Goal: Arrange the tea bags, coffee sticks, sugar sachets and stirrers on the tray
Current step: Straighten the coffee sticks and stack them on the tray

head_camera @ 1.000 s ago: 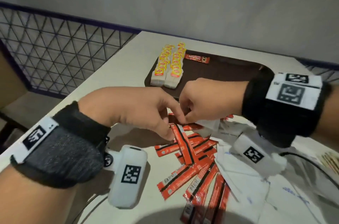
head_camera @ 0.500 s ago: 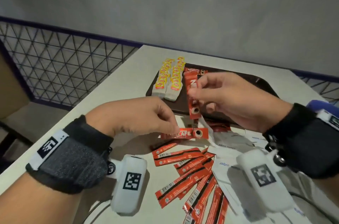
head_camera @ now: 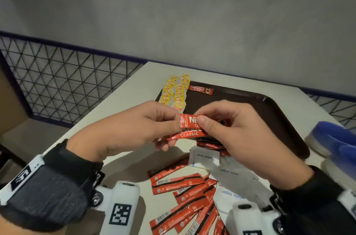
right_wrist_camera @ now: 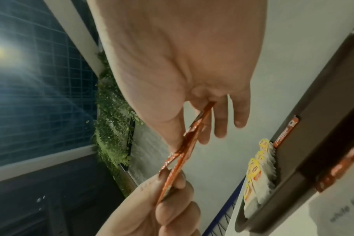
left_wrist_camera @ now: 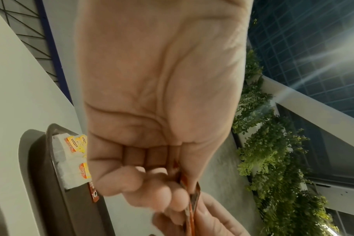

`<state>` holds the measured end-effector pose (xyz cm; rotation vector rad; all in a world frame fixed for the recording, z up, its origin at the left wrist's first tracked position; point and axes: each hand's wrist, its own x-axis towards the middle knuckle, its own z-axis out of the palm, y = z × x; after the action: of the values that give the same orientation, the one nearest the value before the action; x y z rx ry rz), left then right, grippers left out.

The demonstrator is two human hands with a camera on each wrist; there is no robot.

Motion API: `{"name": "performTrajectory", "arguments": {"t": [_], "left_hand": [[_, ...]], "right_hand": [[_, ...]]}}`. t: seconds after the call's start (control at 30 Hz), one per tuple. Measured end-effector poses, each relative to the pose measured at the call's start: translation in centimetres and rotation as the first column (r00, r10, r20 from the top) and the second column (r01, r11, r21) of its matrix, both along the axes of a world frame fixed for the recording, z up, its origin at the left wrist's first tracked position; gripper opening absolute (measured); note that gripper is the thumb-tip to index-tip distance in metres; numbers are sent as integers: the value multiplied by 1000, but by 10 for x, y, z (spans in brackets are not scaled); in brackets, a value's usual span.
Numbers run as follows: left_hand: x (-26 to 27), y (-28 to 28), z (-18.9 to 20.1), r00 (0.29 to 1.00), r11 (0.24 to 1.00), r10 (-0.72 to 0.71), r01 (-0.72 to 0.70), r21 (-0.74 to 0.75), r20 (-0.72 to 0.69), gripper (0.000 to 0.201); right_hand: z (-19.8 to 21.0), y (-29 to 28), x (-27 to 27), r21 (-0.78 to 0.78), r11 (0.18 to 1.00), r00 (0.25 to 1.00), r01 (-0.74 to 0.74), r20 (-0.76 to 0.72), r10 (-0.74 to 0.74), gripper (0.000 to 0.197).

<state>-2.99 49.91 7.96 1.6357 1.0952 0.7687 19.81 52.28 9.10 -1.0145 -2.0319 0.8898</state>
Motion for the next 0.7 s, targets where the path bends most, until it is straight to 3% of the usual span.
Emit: {"name": "performTrajectory", "arguments": {"t": [0.1, 0.27, 0.47, 0.7], "left_hand": [[5, -2, 0, 995, 999, 8, -4, -47, 98, 33], [8, -2, 5, 941, 991, 99, -64, -120, 322, 41], [14, 1, 1, 919, 972, 232, -230, -44, 320, 29], [9, 0, 7, 871, 956, 277, -291, -29, 406, 26]], "right_hand": [[-1, -2, -1, -115, 991, 997, -70, -41, 65, 10], [-1, 0, -2, -46, 999, 995, 23, -95, -27, 7], [2, -2, -9, 52, 999, 988, -3, -152, 11, 7], [8, 2, -2, -183, 981, 950, -71, -311, 11, 22]]}}
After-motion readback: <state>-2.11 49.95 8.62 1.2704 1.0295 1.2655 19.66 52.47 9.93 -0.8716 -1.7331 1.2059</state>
